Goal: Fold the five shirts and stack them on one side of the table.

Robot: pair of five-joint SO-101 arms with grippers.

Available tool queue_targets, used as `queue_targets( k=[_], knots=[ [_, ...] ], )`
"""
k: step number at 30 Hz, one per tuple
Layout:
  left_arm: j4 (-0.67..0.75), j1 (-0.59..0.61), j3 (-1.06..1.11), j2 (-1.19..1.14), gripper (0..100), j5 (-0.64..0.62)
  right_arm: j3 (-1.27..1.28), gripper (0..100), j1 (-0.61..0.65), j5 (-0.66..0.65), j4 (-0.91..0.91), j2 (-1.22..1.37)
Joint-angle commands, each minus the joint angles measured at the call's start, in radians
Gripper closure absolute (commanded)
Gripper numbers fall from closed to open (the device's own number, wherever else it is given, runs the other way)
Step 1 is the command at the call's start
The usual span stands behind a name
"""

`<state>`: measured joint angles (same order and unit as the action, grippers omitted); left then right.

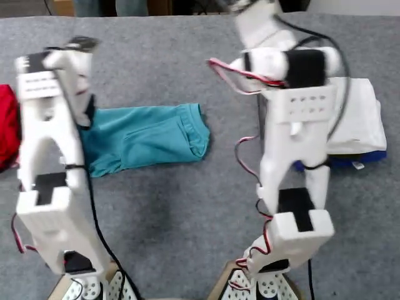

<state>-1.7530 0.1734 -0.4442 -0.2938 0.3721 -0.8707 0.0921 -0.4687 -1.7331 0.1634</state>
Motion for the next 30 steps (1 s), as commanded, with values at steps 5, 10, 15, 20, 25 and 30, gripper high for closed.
queue_targets(
  k=[5,10,15,20,25,30],
  knots=[
    [0.052,-0.232,0.012,0.106,97,-0.120,-0.058,97.9,-0.083,-0.002,-0.005,-0.073],
    [0.138,-0.323,0.012,0.084,97,-0.192,-0.056,98.0,-0.186,-0.074,-0.006,-0.101],
    [0.184,-0.432,0.027,0.083,97,-0.203,-0.056,97.9,-0.213,-0.078,-0.006,-0.096],
    [0.278,-0.499,0.070,0.083,97,-0.203,-0.058,97.9,-0.215,-0.078,-0.006,-0.102],
    [0.348,-0.545,0.120,0.083,97,-0.203,-0.058,97.9,-0.212,-0.078,-0.006,-0.101],
    [0.443,-0.553,0.154,0.083,97,-0.204,-0.058,97.9,-0.213,-0.078,-0.006,-0.102]
  ],
)
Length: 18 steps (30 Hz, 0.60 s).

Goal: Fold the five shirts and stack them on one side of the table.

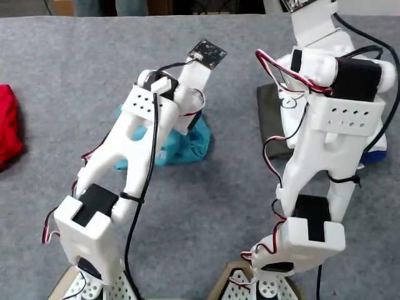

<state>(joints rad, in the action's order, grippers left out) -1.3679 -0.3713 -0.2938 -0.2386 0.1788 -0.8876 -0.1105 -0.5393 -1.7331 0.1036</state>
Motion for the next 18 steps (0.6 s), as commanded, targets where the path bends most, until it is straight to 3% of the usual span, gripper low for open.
queue_targets(
  k=[1,9,13,18],
  knots=[
    [0.078,-0.008,0.010,0.028,97,-0.011,-0.041,97.9,-0.011,-0.008,-0.006,-0.042],
    [0.152,-0.007,0.005,-0.005,95,-0.169,-0.041,97.8,-0.008,-0.008,-0.006,-0.042],
    [0.133,-0.008,0.013,-0.029,84,-0.224,-0.041,97.8,-0.008,-0.008,-0.006,-0.042],
    [0.092,0.013,0.001,-0.025,68,-0.379,-0.041,97.7,-0.009,-0.008,-0.008,-0.042]
  ],
)
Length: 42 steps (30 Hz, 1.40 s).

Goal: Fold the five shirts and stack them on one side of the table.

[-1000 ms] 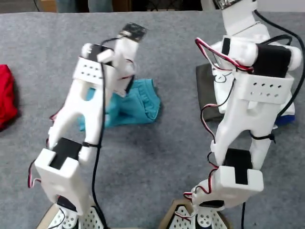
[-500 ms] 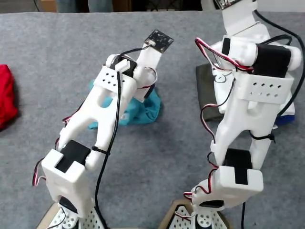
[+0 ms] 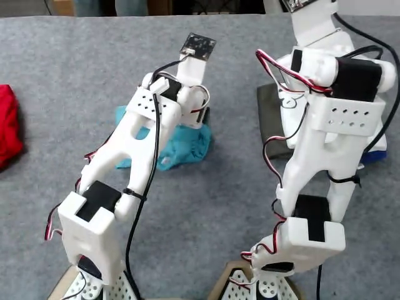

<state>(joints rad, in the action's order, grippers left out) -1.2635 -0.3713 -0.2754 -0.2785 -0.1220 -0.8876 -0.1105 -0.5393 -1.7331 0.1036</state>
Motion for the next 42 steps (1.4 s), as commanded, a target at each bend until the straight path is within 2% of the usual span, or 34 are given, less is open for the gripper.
queue_targets(
  k=[1,4,7,9,12,14,16,20,24,31,37,42],
  knots=[
    [-0.014,0.019,-0.033,0.020,68,-0.106,-0.041,97.7,-0.009,-0.008,-0.008,-0.042],
    [-0.084,0.081,-0.120,0.066,69,-0.137,-0.041,97.7,-0.006,-0.006,-0.026,-0.042],
    [-0.158,0.185,-0.202,0.100,76,-0.130,-0.036,98.0,0.032,0.000,-0.029,-0.038],
    [-0.186,0.271,-0.220,0.109,85,-0.130,0.019,98.0,0.101,0.020,-0.029,-0.033],
    [-0.203,0.410,-0.186,0.094,98,-0.123,0.194,98.0,0.269,0.089,0.006,-0.019],
    [-0.199,0.490,-0.134,0.080,96,-0.078,0.317,98.0,0.388,0.118,0.071,0.015],
    [-0.196,0.561,-0.094,0.069,97,-0.044,0.427,98.0,0.474,0.150,0.169,0.064],
    [-0.196,0.656,-0.030,0.064,97,-0.006,0.535,98.0,0.539,0.199,0.244,0.166],
    [-0.193,0.690,0.025,0.063,97,0.061,0.553,98.0,0.529,0.219,0.176,0.260],
    [-0.068,0.707,0.156,0.063,97,0.103,0.648,98.0,0.446,0.216,0.189,0.398],
    [-0.044,0.697,0.188,0.063,97,0.103,0.743,98.0,0.413,0.196,0.186,0.354],
    [-0.044,0.634,0.145,0.064,97,0.097,0.720,98.0,0.417,0.175,0.150,0.225]
  ],
)
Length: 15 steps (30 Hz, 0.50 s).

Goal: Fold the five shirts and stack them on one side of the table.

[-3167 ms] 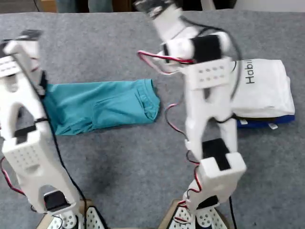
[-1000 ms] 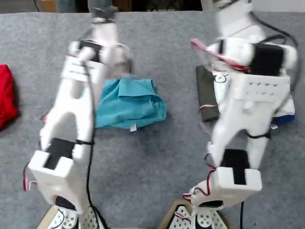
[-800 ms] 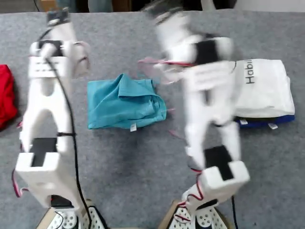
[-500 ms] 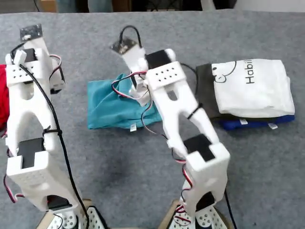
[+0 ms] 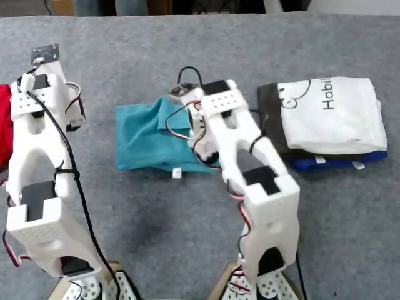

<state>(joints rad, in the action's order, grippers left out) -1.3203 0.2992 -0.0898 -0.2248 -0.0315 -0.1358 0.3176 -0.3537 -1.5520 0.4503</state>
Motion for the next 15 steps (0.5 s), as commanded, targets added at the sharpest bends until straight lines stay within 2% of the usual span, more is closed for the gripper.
queue_targets(
  k=[1,6,12,15],
  knots=[
    [0.012,-0.045,-0.048,0.009,97,0.006,-0.053,98.0,-0.011,-0.011,-0.046,-0.157],
    [0.009,-0.056,-0.054,0.009,97,0.005,-0.170,98.0,0.014,-0.009,-0.031,-0.252],
    [0.005,-0.041,-0.051,0.009,97,0.005,-0.171,98.0,0.127,0.002,0.276,-0.091],
    [0.005,-0.038,-0.051,0.009,97,0.005,-0.196,97.8,0.164,0.057,0.333,0.027]
  ],
)
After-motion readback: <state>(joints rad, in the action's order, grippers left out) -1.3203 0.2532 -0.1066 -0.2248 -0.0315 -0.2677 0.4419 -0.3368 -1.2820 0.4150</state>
